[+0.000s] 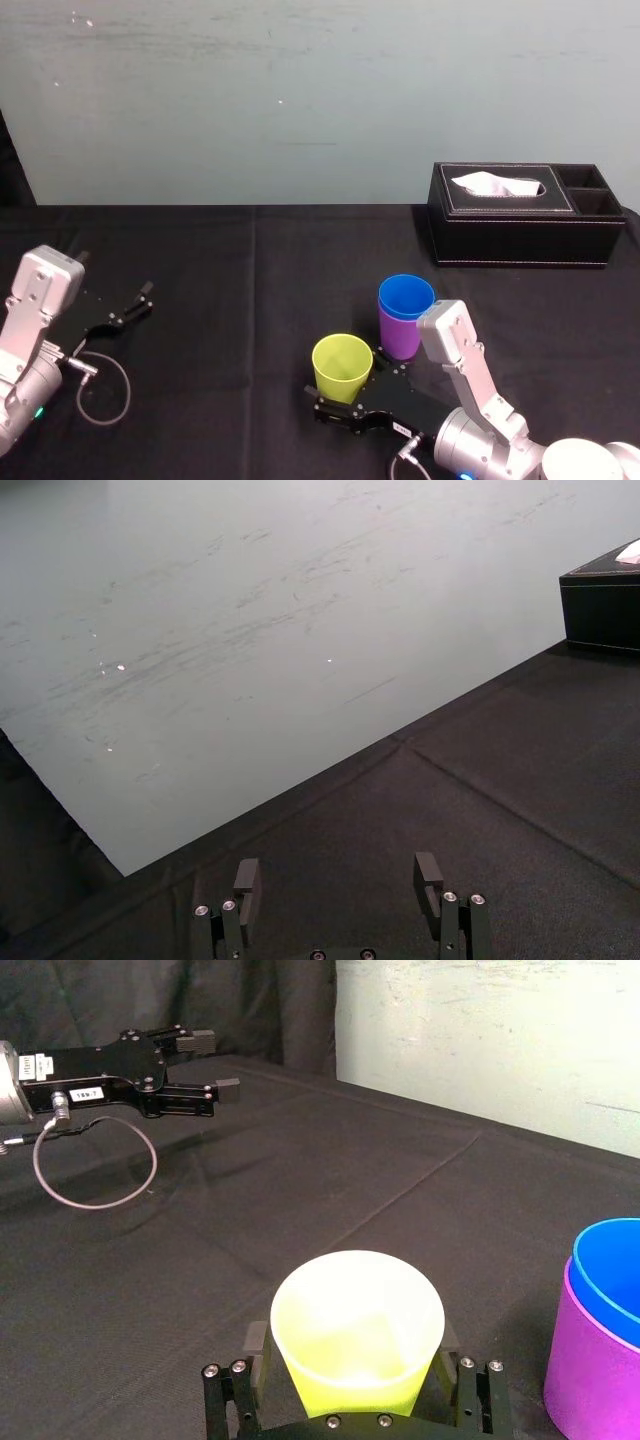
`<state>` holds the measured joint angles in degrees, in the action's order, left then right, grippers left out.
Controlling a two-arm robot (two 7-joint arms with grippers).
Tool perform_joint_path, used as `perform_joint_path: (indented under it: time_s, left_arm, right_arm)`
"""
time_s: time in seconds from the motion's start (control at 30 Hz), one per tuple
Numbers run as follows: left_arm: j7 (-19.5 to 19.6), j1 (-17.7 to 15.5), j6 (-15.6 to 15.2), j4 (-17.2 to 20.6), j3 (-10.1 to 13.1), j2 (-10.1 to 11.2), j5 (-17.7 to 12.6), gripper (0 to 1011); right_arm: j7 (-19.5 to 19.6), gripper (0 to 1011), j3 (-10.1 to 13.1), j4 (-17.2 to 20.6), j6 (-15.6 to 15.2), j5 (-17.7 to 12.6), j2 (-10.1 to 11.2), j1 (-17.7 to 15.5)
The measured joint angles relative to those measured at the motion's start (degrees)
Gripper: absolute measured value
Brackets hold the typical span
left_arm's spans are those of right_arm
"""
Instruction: Stack the three plastic cups sequentially using one hand.
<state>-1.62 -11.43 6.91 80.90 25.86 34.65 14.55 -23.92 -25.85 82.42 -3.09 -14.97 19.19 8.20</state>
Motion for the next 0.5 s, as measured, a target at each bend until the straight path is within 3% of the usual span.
perform_joint_path:
  time_s: [0.2, 0.5]
  left_arm:
    - [0.0, 0.0, 0.0, 0.0, 0.0, 0.0, 0.0, 1000]
    - [0.0, 0.0, 0.0, 0.0, 0.0, 0.0, 0.0, 1000]
  right_arm:
    - [0.0, 990, 0.0, 0.0, 0.0, 0.0, 0.0, 0.0]
    - [0.0, 790, 0.0, 0.0, 0.0, 0.0, 0.1, 0.0]
